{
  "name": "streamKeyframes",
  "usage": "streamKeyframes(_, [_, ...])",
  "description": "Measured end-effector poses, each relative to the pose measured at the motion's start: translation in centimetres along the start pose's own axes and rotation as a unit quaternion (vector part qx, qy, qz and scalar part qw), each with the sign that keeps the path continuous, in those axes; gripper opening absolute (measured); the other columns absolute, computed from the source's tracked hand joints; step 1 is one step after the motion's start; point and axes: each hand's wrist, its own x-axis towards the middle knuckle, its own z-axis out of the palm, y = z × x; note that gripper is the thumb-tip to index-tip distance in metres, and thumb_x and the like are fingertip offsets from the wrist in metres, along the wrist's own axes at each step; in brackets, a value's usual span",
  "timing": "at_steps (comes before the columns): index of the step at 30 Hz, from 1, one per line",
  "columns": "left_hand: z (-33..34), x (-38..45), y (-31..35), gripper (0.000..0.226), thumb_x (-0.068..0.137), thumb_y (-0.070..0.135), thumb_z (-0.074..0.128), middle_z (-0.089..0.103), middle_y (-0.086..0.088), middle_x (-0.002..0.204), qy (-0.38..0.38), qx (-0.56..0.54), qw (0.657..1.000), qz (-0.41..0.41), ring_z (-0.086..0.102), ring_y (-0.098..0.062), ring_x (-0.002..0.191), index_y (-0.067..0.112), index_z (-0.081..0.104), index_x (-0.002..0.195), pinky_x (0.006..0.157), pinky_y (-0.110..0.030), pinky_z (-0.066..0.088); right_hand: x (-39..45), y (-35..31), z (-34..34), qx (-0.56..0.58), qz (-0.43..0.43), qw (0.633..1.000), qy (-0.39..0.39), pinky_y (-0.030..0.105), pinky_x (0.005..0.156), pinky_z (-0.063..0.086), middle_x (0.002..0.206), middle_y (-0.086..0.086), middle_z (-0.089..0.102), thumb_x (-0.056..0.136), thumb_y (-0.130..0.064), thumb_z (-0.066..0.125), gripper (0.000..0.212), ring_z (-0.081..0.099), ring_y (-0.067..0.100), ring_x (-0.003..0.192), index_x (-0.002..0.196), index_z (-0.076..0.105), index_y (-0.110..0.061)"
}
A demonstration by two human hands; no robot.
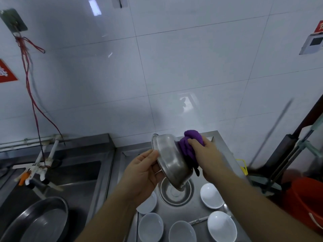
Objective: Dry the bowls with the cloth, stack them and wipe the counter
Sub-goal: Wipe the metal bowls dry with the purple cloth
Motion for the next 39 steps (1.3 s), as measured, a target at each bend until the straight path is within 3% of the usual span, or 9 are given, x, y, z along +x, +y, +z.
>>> streamKeyframes(4, [-0.6, -0.2, -0.1, 0.037, 0.091, 0.025, 0.072, 0.075, -0.026, 0.119, 0.023, -0.001, 1.0, 0.001, 0.078, -0.03, 0.104, 0.001, 0.077, 0.12, 0.084, -0.037, 0.064, -3.1, 0.8, 0.4, 0.037, 0.012, 0.999, 0.014, 0.033, 0.079, 0.058, 0.091, -0.002, 0.079, 0.074, -0.051, 0.067, 0.031, 0.075, 0.017, 0.088, 0.102, 0.078, -0.043])
streamKeyframes(8, [-0.5, -0.3, 0.0, 0.029, 0.098, 0.021, 0.061, 0.076, -0.026, 0.115, 0.047, -0.011, 0.999, 0.004, 0.079, -0.03, 0.099, 0.004, 0.081, 0.111, 0.08, -0.037, 0.065, -6.1, 0.7, 0.8, 0.003, -0.038, 0.999, 0.026, 0.048, 0.086, 0.06, 0.093, 0.006, 0.075, 0.078, -0.057, 0.066, 0.028, 0.072, 0.03, 0.094, 0.098, 0.074, -0.038])
streamKeyframes(12, [0.5, -0.9, -0.2, 0.035, 0.098, 0.021, 0.058, 0.072, -0.031, 0.12, 0.024, -0.004, 0.999, -0.027, 0.077, -0.035, 0.1, -0.003, 0.075, 0.118, 0.079, -0.041, 0.066, -7.8, -1.2, 1.1, -0.04, -0.13, 0.991, -0.013, 0.043, 0.068, 0.062, 0.081, 0.004, 0.07, 0.084, -0.054, 0.065, 0.025, 0.069, 0.03, 0.079, 0.097, 0.072, -0.034])
streamKeyframes(14, [1.0, -1.3, -0.5, 0.034, 0.096, 0.02, 0.058, 0.075, -0.029, 0.111, 0.001, 0.0, 0.999, -0.044, 0.078, -0.034, 0.094, -0.003, 0.076, 0.113, 0.076, -0.041, 0.066, -7.8, -2.8, 0.9, -0.079, -0.189, 0.978, -0.045, 0.032, 0.067, 0.058, 0.08, -0.004, 0.069, 0.087, -0.05, 0.065, 0.022, 0.068, 0.016, 0.073, 0.102, 0.072, -0.036])
streamKeyframes(18, [2.5, -2.1, -1.3, 0.027, 0.094, 0.017, 0.059, 0.077, -0.021, 0.1, -0.047, 0.048, 0.995, -0.077, 0.077, -0.028, 0.085, 0.005, 0.082, 0.103, 0.075, -0.04, 0.065, -5.6, -6.3, -0.1, -0.28, -0.285, 0.907, -0.135, 0.007, 0.073, 0.049, 0.097, -0.021, 0.071, 0.085, -0.044, 0.063, 0.03, 0.068, 0.001, 0.089, 0.114, 0.071, -0.041])
streamKeyframes(22, [2.6, -2.6, -1.6, 0.029, 0.094, 0.016, 0.058, 0.075, -0.023, 0.102, -0.061, 0.062, 0.992, -0.086, 0.074, -0.028, 0.085, 0.004, 0.082, 0.107, 0.077, -0.04, 0.065, -2.2, -7.8, -1.0, -0.295, -0.181, 0.925, -0.157, 0.009, 0.065, 0.052, 0.087, -0.016, 0.073, 0.089, -0.039, 0.067, 0.012, 0.068, 0.003, 0.081, 0.1, 0.072, -0.038])
streamKeyframes(28, [1.8, -3.1, -0.7, 0.028, 0.097, 0.015, 0.058, 0.076, -0.025, 0.102, -0.058, -0.005, 0.995, -0.076, 0.077, -0.031, 0.084, 0.0, 0.079, 0.107, 0.077, -0.043, 0.066, 0.1, -6.7, -2.1, -0.019, -0.001, 0.998, -0.058, 0.028, 0.066, 0.055, 0.082, 0.02, 0.071, 0.082, -0.029, 0.068, 0.021, 0.065, 0.023, 0.075, 0.092, 0.078, -0.014])
streamKeyframes(35, [0.8, -2.1, -0.8, 0.036, 0.104, 0.022, 0.052, 0.077, -0.023, 0.103, -0.015, -0.084, 0.996, -0.014, 0.079, -0.031, 0.089, -0.004, 0.07, 0.122, 0.075, -0.041, 0.066, -0.8, -2.9, -2.4, 0.226, 0.135, 0.962, 0.07, 0.027, 0.057, 0.057, 0.071, 0.01, 0.072, 0.09, -0.017, 0.068, 0.022, 0.068, 0.017, 0.058, 0.072, 0.081, -0.017])
streamKeyframes(39, [0.3, -0.8, -1.1, 0.035, 0.099, 0.028, 0.06, 0.08, -0.016, 0.105, 0.032, -0.117, 0.993, 0.014, 0.079, -0.023, 0.095, 0.003, 0.078, 0.115, 0.079, -0.036, 0.065, -2.0, -0.8, -1.3, 0.287, 0.192, 0.935, 0.079, 0.027, 0.056, 0.056, 0.068, 0.005, 0.068, 0.094, -0.017, 0.068, 0.008, 0.065, 0.013, 0.055, 0.089, 0.073, -0.014])
